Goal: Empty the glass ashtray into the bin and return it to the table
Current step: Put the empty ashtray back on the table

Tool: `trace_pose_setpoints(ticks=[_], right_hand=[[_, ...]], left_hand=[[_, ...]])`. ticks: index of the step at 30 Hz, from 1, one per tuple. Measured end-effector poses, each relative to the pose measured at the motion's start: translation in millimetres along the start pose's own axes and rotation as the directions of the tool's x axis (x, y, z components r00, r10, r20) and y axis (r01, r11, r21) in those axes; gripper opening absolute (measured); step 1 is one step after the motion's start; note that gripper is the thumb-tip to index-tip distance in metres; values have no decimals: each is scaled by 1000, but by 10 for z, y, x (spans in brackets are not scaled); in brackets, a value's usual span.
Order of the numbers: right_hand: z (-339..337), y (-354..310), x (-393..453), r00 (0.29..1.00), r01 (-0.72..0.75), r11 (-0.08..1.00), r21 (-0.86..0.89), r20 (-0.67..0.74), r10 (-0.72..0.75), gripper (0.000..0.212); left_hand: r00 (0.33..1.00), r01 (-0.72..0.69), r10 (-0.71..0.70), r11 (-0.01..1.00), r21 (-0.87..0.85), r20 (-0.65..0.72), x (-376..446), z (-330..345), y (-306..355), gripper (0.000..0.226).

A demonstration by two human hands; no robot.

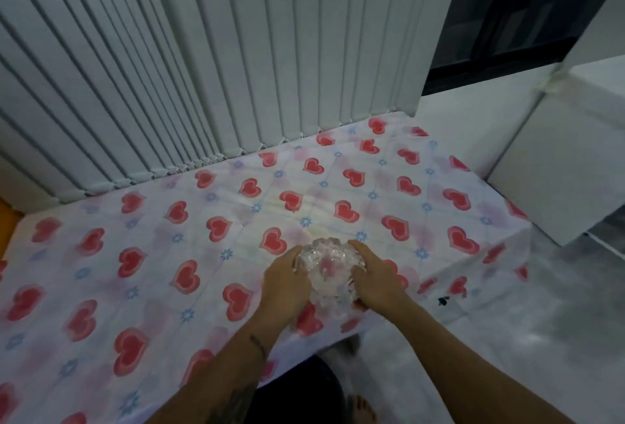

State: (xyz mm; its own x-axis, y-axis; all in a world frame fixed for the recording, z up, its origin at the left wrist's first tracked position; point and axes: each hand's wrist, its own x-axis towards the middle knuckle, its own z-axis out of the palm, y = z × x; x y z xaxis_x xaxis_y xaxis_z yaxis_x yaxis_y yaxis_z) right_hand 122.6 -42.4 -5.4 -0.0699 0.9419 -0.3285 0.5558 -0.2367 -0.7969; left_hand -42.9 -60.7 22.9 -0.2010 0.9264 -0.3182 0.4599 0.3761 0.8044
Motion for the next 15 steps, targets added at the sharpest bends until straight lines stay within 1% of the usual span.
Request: trace_pose_setpoints(ticks=[2, 4, 7, 10, 11, 13, 15], right_hand=[[-155, 76, 351, 999, -34, 999, -7, 40, 34, 50], [-247, 120, 615, 998, -15, 999, -30, 60, 17, 49], [-374, 108, 999, 997, -21, 999, -33, 70, 24, 49], [-459, 92, 1319, 994, -49, 997, -55, 91, 54, 53], [-476, 82, 1385, 995, -52, 996, -68, 86, 58, 57], [-498, 68, 1485, 995, -69, 993, -95, 71, 75, 65], [-502, 78, 1560, 995, -71, 990, -123, 61, 79, 67]], left_hand=[[999, 50, -50, 999, -11, 1, 262, 167, 171, 38], [997, 81, -81, 996, -21, 19, 453, 261, 318, 34], [992, 114, -115, 993, 38, 41, 758, 398, 459, 28], [983, 171, -176, 982, 84, 49, 974, 493, 571, 46], [983, 173, -178, 981, 93, 52, 1014, 513, 611, 47], [981, 177, -184, 979, 104, 58, 1113, 553, 661, 39], [985, 156, -163, 982, 109, 62, 1200, 576, 667, 44]])
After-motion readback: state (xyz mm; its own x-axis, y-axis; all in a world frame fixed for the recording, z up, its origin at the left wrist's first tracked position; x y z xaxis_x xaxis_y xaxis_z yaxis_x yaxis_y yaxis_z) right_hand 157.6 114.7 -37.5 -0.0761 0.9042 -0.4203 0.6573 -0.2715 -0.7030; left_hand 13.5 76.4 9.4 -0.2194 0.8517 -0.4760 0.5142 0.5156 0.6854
